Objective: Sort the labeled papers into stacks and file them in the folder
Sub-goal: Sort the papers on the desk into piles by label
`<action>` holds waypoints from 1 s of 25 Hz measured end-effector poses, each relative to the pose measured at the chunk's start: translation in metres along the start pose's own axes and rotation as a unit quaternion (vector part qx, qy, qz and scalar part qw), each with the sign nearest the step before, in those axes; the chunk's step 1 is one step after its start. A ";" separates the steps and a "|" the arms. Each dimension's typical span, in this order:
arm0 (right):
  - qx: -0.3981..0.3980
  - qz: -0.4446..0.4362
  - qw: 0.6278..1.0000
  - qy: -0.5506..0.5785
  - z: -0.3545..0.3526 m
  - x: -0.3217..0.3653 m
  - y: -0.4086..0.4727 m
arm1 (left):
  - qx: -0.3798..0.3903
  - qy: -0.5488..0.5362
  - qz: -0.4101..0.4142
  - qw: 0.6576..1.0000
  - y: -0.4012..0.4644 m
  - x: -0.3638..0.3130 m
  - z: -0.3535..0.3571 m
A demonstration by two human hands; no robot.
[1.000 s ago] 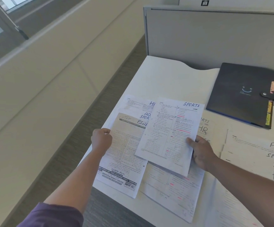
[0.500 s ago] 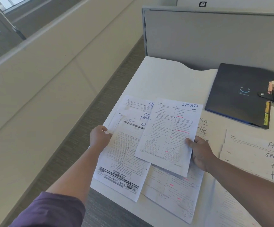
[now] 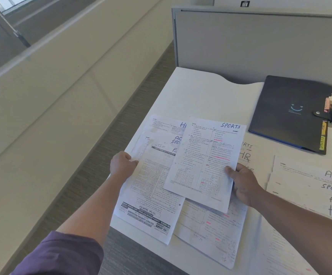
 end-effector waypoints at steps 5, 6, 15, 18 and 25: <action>-0.001 -0.003 1.000 -0.003 0.000 0.000 0.001 | 0.033 0.000 -0.013 0.999 0.002 -0.001 0.000; -0.001 -0.003 1.000 -0.002 0.000 0.000 0.001 | 0.036 0.001 -0.015 0.999 0.002 -0.001 0.000; 0.008 -0.003 1.000 -0.002 0.001 0.001 -0.003 | 0.031 -0.002 -0.039 0.999 0.002 0.000 0.005; 0.008 0.001 1.000 -0.006 0.001 0.001 -0.003 | -0.008 -0.021 -0.024 0.999 -0.005 -0.004 -0.001; 0.009 0.005 1.000 -0.013 0.002 0.000 -0.003 | -0.071 0.047 0.100 0.991 -0.022 -0.040 -0.041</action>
Point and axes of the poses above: each hand's wrist, its own y-axis towards the middle knuckle, its own z-axis out of the palm, x = y × z, the point moved 6 cm from there along y, towards the middle knuckle, and after that the axes turned 7 degrees about z, right-handed, at the moved point
